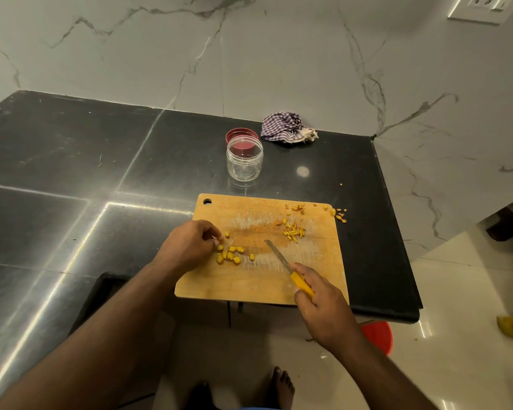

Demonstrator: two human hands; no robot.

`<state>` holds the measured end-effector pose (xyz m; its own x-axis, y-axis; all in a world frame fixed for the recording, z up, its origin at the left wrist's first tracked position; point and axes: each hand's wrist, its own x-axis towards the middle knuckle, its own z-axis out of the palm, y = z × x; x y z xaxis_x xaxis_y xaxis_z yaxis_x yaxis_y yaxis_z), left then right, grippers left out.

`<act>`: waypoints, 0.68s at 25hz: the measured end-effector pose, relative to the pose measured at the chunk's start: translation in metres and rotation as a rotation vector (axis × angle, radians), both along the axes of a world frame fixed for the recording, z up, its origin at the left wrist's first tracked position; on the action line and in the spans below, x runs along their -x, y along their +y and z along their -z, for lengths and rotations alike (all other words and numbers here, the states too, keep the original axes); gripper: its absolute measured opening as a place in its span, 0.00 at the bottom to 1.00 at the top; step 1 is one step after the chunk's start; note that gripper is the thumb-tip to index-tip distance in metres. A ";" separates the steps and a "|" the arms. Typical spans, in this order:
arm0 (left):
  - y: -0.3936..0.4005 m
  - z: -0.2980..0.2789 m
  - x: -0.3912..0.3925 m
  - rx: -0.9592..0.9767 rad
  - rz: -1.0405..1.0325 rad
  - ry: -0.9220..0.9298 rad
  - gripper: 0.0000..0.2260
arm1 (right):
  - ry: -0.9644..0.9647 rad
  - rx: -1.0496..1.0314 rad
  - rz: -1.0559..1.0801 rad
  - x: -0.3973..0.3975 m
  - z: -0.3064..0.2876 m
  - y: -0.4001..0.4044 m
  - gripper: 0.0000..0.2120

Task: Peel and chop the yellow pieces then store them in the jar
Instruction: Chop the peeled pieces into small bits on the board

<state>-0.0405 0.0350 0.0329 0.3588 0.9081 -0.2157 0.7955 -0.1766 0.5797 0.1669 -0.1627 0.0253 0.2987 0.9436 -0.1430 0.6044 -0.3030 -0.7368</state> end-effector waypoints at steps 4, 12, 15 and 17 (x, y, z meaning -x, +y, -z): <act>-0.001 0.001 -0.003 -0.006 -0.009 0.007 0.09 | 0.016 -0.002 -0.019 0.003 0.000 0.005 0.23; -0.004 -0.004 -0.010 -0.090 -0.053 0.000 0.06 | 0.027 0.004 -0.011 0.004 -0.002 0.003 0.23; -0.008 -0.008 -0.016 -0.100 -0.101 -0.116 0.03 | 0.036 -0.007 0.004 0.003 -0.004 0.002 0.22; -0.012 -0.008 -0.024 -0.088 -0.043 -0.146 0.04 | 0.049 -0.011 0.014 0.004 -0.005 0.003 0.22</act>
